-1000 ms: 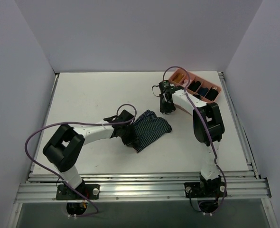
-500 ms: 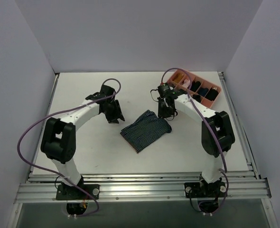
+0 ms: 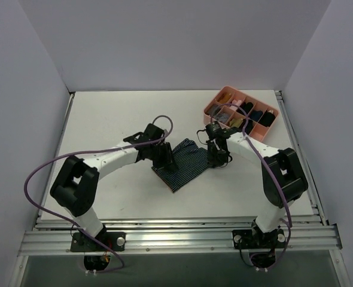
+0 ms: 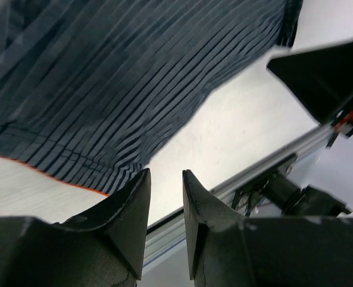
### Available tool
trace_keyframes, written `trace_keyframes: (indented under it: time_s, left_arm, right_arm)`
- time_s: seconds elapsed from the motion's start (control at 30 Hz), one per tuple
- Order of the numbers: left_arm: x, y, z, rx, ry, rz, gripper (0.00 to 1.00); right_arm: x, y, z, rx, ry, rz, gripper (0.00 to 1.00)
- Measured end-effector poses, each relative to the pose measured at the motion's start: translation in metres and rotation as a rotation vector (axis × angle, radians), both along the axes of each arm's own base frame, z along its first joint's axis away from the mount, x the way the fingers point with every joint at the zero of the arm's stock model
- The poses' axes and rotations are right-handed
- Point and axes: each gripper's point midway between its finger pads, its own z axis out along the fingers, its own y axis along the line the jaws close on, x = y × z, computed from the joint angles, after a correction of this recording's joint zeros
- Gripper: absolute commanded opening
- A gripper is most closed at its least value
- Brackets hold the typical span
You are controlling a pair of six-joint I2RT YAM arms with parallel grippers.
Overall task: Roll the underwear
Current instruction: Fold the underwear
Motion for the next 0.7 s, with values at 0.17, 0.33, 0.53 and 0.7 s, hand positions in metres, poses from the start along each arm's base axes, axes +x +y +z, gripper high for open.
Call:
trace_keyframes:
  time_s: [0.17,0.33,0.53,0.7]
  left_arm:
    - [-0.054,-0.027,-0.039,-0.009,0.114,-0.066,0.34]
    - [-0.076,-0.020,-0.075,0.029,0.234,-0.041,0.34]
    - [-0.076,-0.022,-0.076,0.011,0.243,-0.042,0.33]
    - [-0.077,-0.023,-0.077,-0.005,0.253,-0.034,0.33]
  right_arm:
    - [-0.016,-0.005,-0.013,0.009,0.017,-0.012,0.15]
    - [-0.016,-0.004,-0.024,0.026,-0.001,-0.022,0.15]
    - [0.005,-0.009,-0.032,0.005,-0.055,-0.050,0.14]
    - [0.038,-0.023,-0.030,-0.033,-0.117,-0.081,0.14]
